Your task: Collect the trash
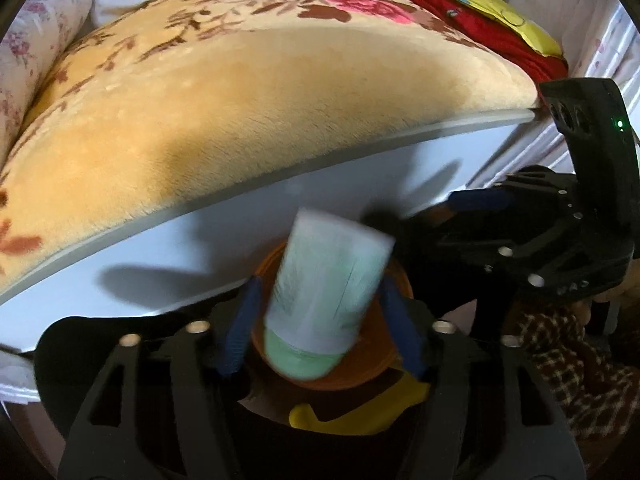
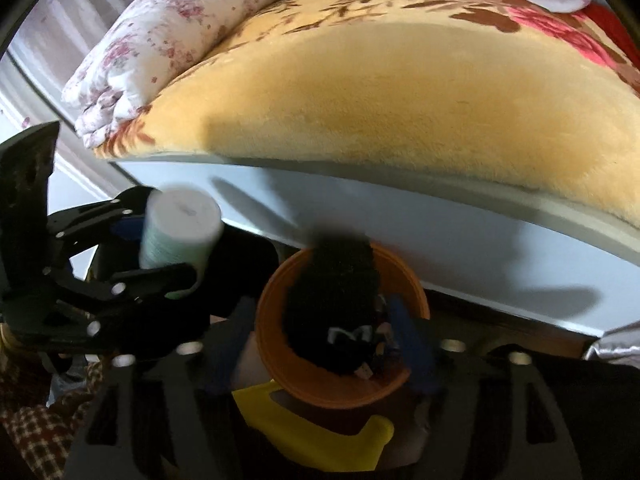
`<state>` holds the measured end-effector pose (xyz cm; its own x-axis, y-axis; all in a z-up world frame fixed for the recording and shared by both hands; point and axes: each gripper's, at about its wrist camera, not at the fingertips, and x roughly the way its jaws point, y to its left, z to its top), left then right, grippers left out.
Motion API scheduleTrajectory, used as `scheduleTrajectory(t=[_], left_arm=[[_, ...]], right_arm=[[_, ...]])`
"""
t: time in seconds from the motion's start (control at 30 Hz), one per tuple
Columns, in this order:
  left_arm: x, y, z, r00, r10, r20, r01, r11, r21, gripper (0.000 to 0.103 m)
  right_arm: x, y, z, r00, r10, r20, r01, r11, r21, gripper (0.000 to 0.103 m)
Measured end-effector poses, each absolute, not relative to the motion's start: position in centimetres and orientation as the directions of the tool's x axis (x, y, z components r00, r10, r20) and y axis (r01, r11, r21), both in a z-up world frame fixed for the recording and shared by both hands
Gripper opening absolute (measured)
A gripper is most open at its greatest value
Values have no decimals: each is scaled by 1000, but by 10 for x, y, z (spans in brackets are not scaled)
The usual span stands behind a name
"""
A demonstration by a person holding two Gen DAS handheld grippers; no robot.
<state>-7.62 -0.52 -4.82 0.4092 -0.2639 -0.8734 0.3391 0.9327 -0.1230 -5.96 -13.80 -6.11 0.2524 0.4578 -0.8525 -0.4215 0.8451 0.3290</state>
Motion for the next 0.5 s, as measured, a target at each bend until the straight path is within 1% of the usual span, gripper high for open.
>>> scheduleTrajectory(t=[0.1,0.17,0.27,0.37,0.5], left_arm=[[-73,-2,-38,456,-218,-863,310,948,-76,74],[-71,4,-24,525,-176,-833,279,960,-27,76],[-67,18,-2,637,-93,-765,191,981,40,90],[-62,29,18,702,-49,-711,124,991,54,91],[-53,36,33,736,-21,-676,77,996,52,91]], right_arm=[[-55,-147,-56,277,451,-848,-395,858,328,80],[-50,-157,-48,322,447,-835,-372,870,323,81],[-42,-177,-30,408,422,-810,-336,894,296,82],[-33,-192,-8,489,390,-780,-317,913,257,83],[-25,-203,20,579,350,-737,-302,931,205,85]])
